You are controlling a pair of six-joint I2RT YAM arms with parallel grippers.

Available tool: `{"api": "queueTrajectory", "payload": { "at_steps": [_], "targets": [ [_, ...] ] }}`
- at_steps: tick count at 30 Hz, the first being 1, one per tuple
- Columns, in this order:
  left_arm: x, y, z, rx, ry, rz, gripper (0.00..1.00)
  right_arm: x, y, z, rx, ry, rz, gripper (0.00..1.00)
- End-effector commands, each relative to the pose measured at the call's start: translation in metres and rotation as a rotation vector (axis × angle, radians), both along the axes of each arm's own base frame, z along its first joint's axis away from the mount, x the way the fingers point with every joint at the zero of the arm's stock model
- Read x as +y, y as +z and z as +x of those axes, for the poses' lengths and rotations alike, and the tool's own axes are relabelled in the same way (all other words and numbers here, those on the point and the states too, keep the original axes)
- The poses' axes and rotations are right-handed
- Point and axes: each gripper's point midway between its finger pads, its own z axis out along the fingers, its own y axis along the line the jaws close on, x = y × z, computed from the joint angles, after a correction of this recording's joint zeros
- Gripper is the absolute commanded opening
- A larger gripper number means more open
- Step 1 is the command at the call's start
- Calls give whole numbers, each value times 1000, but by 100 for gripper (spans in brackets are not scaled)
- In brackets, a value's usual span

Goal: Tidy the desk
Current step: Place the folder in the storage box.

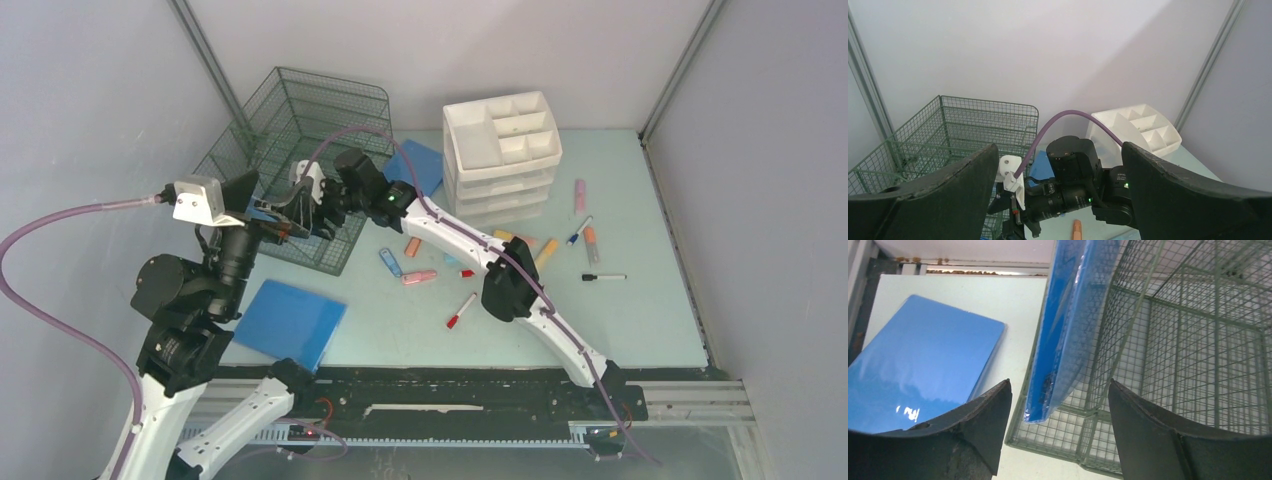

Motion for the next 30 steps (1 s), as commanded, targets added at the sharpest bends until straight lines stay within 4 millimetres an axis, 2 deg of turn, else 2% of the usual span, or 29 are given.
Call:
{"api": "queueTrajectory", "payload": {
  "at_steps": [1,8,12,17,22,25,27,30],
  "targets": [
    [-1,7,-2,-29,-14,-12,100,9,-1,11,-40,-44,31,74],
    [0,7,-3,-34,-10,-12,100,16,-26,1,0,-28,4,69],
    [0,7,-2,-34,-14,-12,100,16,-32,-6,24,-9,-12,70],
    [0,7,-4,-37,-14,-14,100,15,-39,-4,25,-28,-24,69],
    [0,7,-3,-38,-16,-15,100,14,-44,-2,3,-36,-36,48],
    [0,7,-3,-37,-15,-14,100,14,-44,1,-10,-51,-38,27],
    [1,7,-3,-38,-12,-15,100,14,-37,4,-29,-71,-33,17],
    [1,8,-4,-42,-13,-17,100,11,-20,8,-62,-113,-27,7]
  ]
}}
